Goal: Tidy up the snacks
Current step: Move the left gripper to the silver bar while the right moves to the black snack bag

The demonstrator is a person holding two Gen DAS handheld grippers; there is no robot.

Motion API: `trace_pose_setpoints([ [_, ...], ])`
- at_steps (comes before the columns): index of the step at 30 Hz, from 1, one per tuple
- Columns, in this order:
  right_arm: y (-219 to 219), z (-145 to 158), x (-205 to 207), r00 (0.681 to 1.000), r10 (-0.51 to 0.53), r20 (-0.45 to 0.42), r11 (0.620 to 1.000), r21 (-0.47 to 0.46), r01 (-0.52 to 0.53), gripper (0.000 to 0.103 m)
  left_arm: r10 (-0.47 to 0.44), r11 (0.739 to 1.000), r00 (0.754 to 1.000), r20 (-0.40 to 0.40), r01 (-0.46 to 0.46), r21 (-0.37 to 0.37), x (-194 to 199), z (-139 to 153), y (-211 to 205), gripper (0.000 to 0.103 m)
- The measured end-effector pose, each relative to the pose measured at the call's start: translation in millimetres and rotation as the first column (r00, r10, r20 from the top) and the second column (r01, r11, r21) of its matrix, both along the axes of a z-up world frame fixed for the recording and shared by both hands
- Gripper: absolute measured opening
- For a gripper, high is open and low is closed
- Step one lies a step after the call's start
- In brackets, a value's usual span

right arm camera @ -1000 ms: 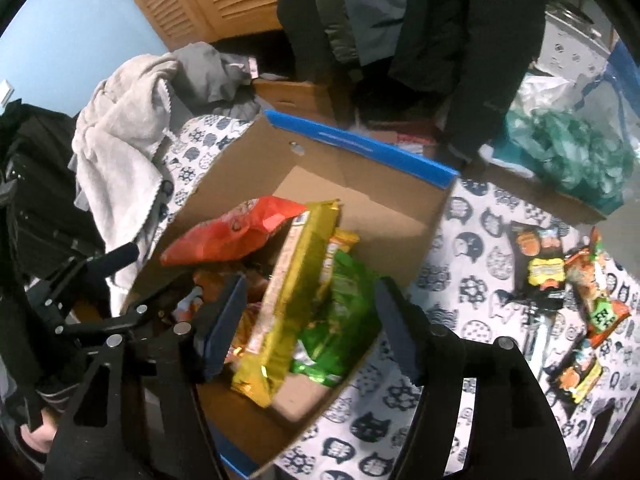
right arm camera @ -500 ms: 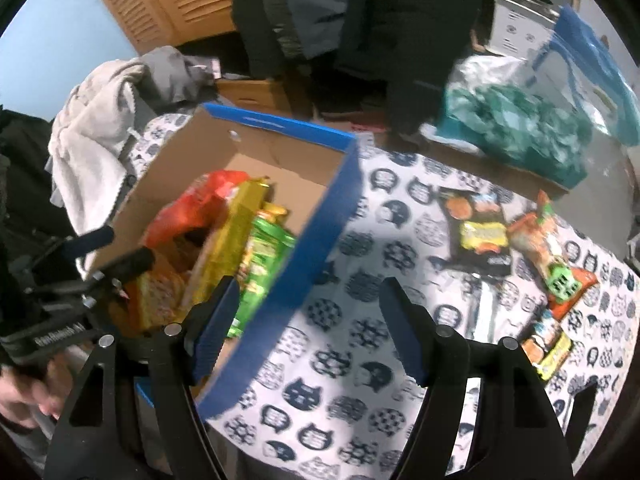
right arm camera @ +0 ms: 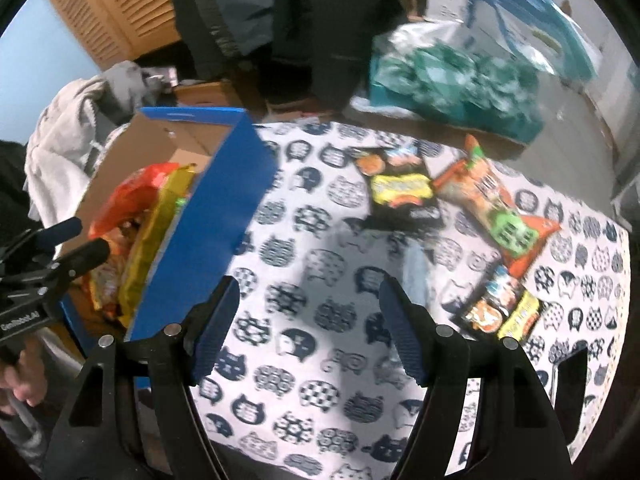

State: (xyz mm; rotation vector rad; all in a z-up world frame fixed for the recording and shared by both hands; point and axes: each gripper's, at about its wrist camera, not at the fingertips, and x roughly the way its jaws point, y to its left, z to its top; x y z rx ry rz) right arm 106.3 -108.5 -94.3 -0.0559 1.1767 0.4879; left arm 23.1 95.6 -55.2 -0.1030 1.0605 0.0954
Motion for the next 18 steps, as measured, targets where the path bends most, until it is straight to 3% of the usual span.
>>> trace_pose_setpoints([
  [18,-100,-41,24,0.987,-0.154,-0.05,0.987,-0.046,0.152,0.072,-0.171,0.983,0.983,-0.07,0.175,0.049,31,-19,-98,0.08],
])
